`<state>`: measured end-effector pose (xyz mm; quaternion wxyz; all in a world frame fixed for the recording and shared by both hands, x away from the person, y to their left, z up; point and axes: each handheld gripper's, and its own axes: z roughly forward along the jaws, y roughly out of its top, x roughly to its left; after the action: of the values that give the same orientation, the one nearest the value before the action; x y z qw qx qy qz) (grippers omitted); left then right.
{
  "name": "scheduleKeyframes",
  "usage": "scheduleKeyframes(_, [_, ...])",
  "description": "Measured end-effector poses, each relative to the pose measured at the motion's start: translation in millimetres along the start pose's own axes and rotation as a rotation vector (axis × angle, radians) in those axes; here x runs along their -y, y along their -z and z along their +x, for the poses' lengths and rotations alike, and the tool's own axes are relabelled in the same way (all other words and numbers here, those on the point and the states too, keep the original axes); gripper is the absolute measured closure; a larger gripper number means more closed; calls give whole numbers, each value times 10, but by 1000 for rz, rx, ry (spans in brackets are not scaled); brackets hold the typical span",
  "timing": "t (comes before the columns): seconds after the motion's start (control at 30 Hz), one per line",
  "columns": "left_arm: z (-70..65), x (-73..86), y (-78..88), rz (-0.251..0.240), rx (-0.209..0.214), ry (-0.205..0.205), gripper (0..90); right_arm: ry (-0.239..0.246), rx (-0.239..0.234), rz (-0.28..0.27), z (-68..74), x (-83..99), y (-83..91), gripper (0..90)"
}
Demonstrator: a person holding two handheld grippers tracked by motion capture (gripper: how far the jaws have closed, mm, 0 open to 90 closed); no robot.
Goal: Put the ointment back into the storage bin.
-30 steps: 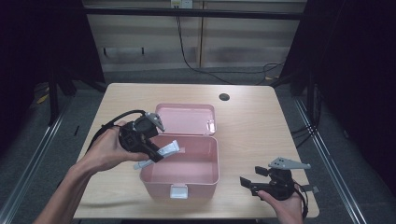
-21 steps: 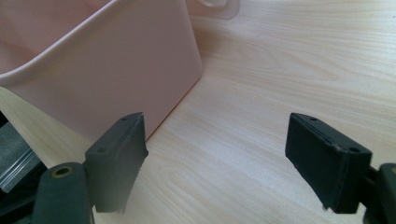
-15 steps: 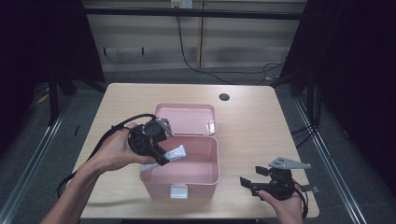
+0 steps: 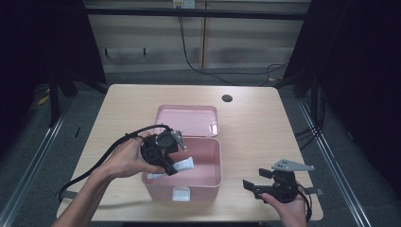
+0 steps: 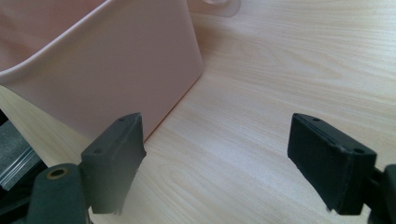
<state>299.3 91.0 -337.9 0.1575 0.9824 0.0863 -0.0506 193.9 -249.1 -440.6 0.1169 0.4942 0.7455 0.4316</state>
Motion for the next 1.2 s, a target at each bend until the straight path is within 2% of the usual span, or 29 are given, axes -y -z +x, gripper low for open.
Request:
scheduleKeyframes(0.03, [-10, -10, -26, -10, 11, 15, 710, 0, 0, 0, 0, 1, 0, 183])
scheduleKeyframes(0.17, [-13, -32, -81, 4, 23, 5, 710, -2, 1, 5, -3, 1, -4, 183])
scheduleKeyframes(0.43, [-42, -65, -219, 15, 40, -33, 709, -6, -1, 13, -3, 3, -8, 183])
scheduleKeyframes(0.63, [-45, -94, -300, 31, 49, -18, 709, -6, -4, 14, -4, 3, -8, 183])
scheduleKeyframes(0.83, [-61, -117, -381, 39, 72, -28, 709, -6, -4, 11, -9, 5, -2, 183])
scheduleKeyframes(0.97, [-56, -132, -430, 56, 80, -34, 709, -4, -5, 14, -6, 4, -5, 183])
scheduleKeyframes(1.03, [-47, -139, -443, 64, 65, -36, 709, -4, -5, 15, -6, 5, -5, 183])
scheduleKeyframes(1.2, [-36, -149, -487, 62, 70, -31, 709, -5, -4, 17, -7, 5, -8, 183])
